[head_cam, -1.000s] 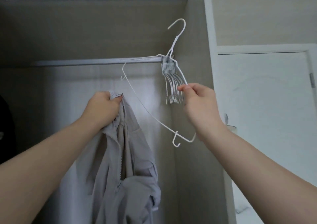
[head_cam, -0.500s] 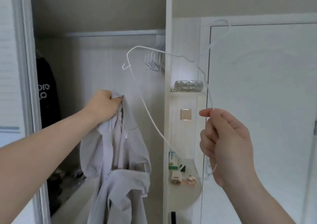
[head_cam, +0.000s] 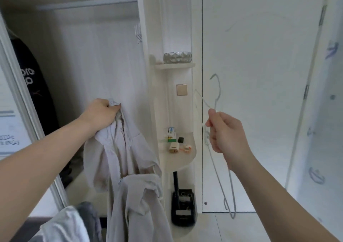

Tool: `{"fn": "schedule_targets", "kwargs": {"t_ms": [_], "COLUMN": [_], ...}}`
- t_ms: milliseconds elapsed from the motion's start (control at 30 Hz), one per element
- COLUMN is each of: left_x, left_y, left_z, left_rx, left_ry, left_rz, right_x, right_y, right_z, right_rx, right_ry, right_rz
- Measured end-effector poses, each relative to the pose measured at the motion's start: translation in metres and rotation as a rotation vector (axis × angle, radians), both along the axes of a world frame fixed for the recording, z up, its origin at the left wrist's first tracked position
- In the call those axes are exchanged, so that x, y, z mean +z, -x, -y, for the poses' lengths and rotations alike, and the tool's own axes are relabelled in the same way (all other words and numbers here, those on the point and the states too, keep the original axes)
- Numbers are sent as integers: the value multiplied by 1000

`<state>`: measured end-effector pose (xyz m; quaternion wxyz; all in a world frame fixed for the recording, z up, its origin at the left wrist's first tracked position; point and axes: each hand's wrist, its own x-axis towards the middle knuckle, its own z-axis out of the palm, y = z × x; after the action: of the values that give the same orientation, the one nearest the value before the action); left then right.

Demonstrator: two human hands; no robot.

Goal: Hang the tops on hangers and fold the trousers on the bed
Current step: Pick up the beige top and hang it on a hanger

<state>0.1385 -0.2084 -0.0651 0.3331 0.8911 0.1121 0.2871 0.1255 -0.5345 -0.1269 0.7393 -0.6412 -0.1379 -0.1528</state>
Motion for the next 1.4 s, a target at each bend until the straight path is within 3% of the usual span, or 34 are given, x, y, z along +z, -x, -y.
{"fn": "schedule_targets", "kwargs": {"t_ms": [200, 400, 567, 800, 933, 1167, 1400], "left_x": [-25, -36, -44, -57, -66, -72, -79], "left_y": [14, 25, 25, 25, 26, 26, 41], "left_z": [32, 60, 76, 73, 69, 47, 46], "left_rx": [-52, -156, -226, -191, -242, -144, -234], "left_ry": [-22, -46, -190, -425, -346, -447, -171], "left_rz": [-115, -286, -412, -406, -425, -361, -411], "right_x": [-34, -63, -84, -94, -94, -94, -101], "right_y": [55, 106, 115, 124, 124, 131, 125], "right_z": [48, 51, 41, 54, 49, 50, 41], "right_rx": [-166, -92, 7, -85, -69, -80, -84], "right_ry": [156, 389, 403, 396, 436, 472, 463], "right_rz": [144, 176, 176, 184, 154, 119, 114]}}
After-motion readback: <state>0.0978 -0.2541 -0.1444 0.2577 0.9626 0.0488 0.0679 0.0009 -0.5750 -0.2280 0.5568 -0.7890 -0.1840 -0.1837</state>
